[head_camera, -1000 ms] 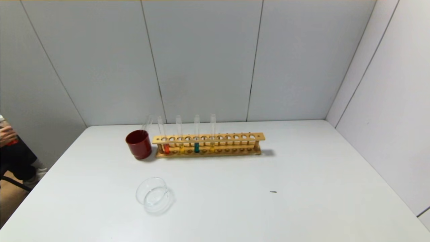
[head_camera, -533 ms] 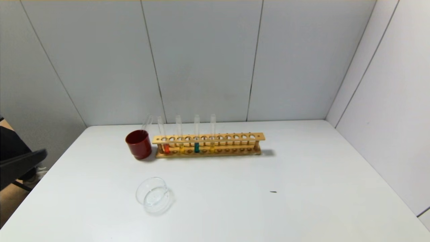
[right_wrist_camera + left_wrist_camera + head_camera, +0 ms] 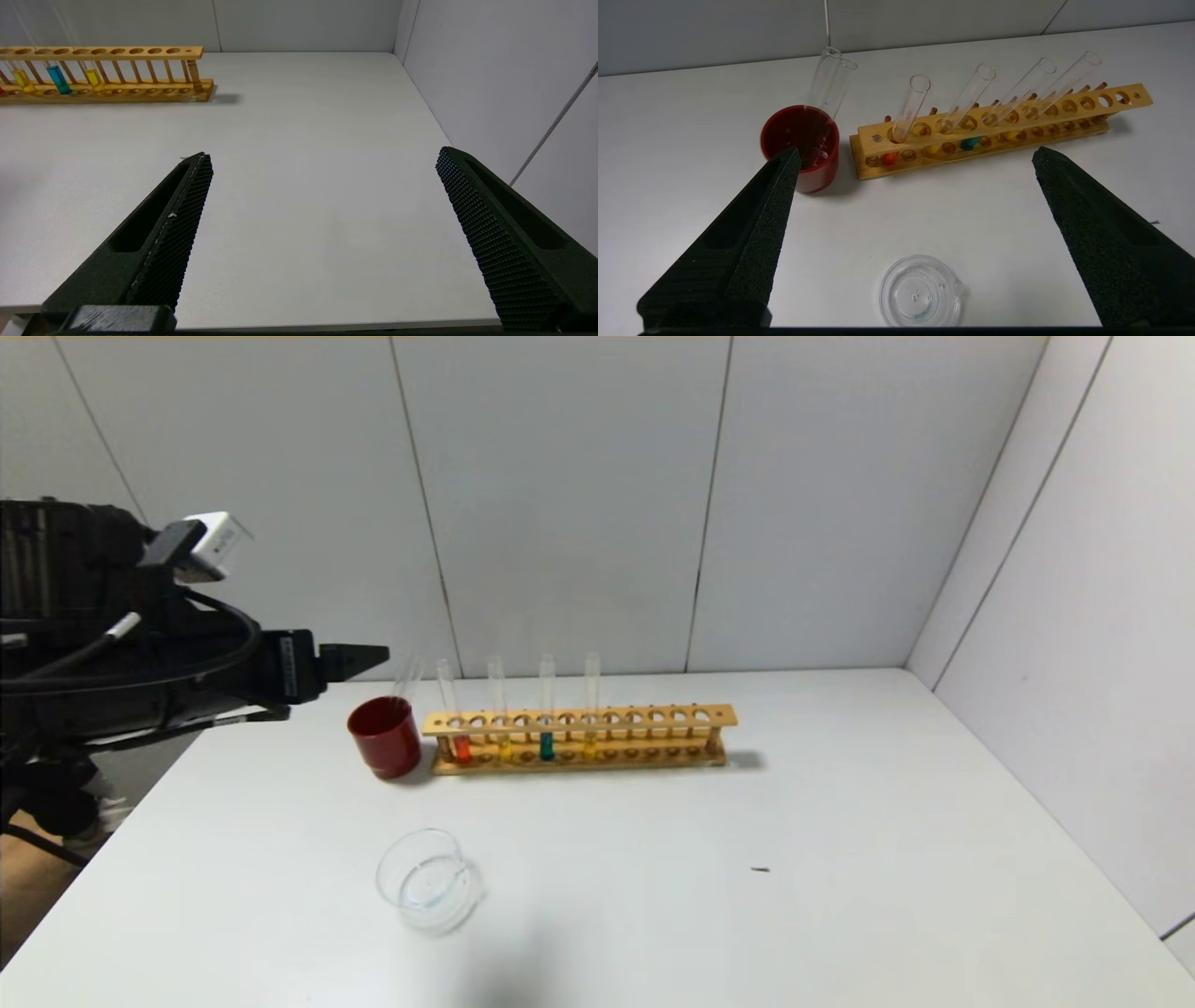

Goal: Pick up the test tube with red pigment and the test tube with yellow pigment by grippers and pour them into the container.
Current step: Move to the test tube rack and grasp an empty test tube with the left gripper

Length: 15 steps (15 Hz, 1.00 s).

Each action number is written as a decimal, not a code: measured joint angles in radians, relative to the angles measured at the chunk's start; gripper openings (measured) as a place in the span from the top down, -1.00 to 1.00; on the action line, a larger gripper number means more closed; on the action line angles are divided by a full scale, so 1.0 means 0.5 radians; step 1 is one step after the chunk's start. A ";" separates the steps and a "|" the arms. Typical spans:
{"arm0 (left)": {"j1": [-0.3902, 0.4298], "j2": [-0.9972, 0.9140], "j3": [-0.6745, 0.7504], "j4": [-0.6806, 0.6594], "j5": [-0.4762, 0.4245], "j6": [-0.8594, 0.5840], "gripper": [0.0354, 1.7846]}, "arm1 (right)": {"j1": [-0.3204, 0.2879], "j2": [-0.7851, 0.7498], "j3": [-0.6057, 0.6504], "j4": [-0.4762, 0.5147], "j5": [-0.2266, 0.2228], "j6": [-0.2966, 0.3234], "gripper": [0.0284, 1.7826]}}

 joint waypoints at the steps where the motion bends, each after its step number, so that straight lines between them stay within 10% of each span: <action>1: -0.028 0.100 -0.018 -0.052 0.008 0.002 -0.96 | 0.000 0.000 0.000 0.000 -0.001 0.000 -0.96; 15: -0.160 0.963 -0.403 -0.229 0.126 0.003 -0.96 | 0.001 0.000 0.000 0.000 0.000 0.000 -0.96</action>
